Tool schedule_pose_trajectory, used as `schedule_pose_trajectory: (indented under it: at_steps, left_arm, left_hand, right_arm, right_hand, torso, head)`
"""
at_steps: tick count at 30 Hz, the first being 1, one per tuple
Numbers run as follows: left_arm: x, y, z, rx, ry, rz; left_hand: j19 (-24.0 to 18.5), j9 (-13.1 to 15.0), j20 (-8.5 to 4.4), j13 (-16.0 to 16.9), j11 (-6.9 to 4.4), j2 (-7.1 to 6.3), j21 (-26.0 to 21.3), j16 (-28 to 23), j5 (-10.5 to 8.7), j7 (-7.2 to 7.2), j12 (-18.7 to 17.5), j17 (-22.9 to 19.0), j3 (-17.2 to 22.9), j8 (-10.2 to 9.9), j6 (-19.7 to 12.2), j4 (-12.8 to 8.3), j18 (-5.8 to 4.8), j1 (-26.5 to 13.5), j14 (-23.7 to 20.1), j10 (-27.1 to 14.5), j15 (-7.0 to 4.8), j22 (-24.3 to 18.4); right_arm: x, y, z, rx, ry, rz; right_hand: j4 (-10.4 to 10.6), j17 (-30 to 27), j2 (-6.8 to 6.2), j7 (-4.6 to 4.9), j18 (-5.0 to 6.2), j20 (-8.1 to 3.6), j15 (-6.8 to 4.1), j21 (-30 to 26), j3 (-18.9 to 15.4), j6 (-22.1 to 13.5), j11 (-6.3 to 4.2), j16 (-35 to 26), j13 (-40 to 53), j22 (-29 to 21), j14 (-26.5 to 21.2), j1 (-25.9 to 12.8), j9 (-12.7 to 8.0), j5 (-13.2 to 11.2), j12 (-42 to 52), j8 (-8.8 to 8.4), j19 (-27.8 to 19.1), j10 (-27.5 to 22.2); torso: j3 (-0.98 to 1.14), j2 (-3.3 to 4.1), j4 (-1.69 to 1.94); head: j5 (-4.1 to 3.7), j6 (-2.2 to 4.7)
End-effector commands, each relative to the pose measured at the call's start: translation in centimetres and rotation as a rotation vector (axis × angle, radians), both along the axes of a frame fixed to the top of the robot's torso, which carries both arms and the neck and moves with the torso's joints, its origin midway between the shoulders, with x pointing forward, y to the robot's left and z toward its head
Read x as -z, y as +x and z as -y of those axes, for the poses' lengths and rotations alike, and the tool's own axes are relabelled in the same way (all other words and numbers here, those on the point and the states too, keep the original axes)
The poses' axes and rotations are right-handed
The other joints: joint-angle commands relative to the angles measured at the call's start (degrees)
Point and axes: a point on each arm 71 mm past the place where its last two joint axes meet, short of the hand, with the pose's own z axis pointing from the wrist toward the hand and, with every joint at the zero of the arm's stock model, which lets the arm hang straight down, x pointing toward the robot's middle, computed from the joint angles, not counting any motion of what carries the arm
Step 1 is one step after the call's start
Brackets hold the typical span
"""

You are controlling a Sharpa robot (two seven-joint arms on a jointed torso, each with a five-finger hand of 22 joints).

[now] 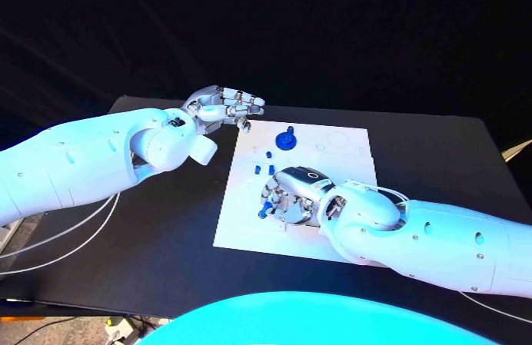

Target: Assemble the parts on the task board

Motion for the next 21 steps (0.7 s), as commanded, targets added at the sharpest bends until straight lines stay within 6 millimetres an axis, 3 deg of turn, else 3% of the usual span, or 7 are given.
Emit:
schedule_pose_trajectory:
  at_steps: [1,17,21]
  left_arm:
    - [-0.10,-0.05,0.20,0.015,-0.013,0.000]
    - [-0.09,-0.07,0.14,0.016,-0.012,-0.002]
    - [-0.09,-0.08,0.15,0.016,-0.012,-0.003]
  left_hand:
    - [0.3,0.0,0.30,0.0,-0.10,0.33,-0.4,-0.1,-0.11,0.04,0.4,-0.1,0.2,-0.1,-0.5,0.2,0.80,0.1,-0.1,-0.4,0.40,-0.1]
    - [0.3,0.0,0.30,0.0,-0.10,0.33,-0.4,-0.1,-0.11,0.04,0.4,-0.1,0.2,-0.1,-0.5,0.2,0.80,0.1,-0.1,-0.4,0.40,-0.1]
    - [0.3,0.0,0.30,0.0,-0.10,0.33,-0.4,-0.1,-0.11,0.04,0.4,-0.1,0.2,-0.1,-0.5,0.2,0.80,0.1,-0.1,-0.4,0.40,-0.1]
  right_arm:
    - [0.27,-0.10,-0.13,-0.007,-0.037,0.010]
    - [0.63,-0.34,-0.66,-0.022,-0.060,0.005]
    - [0.68,-0.44,-0.84,-0.030,-0.060,0.001]
  right_hand:
    - [-0.2,0.1,0.27,-0.06,-1.14,-0.46,-0.36,0.2,0.1,0.3,0.12,0.0,0.1,8.3,1.9,-0.1,4.5,0.2,-0.2,0.76,2.2,0.0]
    - [-0.5,0.0,0.18,0.00,-1.11,-0.45,-0.34,0.0,0.2,0.2,0.16,0.0,0.1,8.2,1.9,-0.1,4.6,0.2,-0.3,0.76,2.1,0.0]
    - [-0.7,-0.1,-1.31,0.85,-1.10,-0.17,0.10,-0.1,-0.2,-1.6,0.73,0.0,0.3,8.2,1.9,-1.9,4.3,0.5,-0.9,-0.19,2.1,-0.6]
  torso:
    - [0.01,-0.01,0.02]
    - [-0.08,-0.03,-0.01]
    - [-0.06,-0.05,-0.01]
  head:
    - [0.07,0.00]
    - [0.00,0.00]
    - [-0.06,0.00]
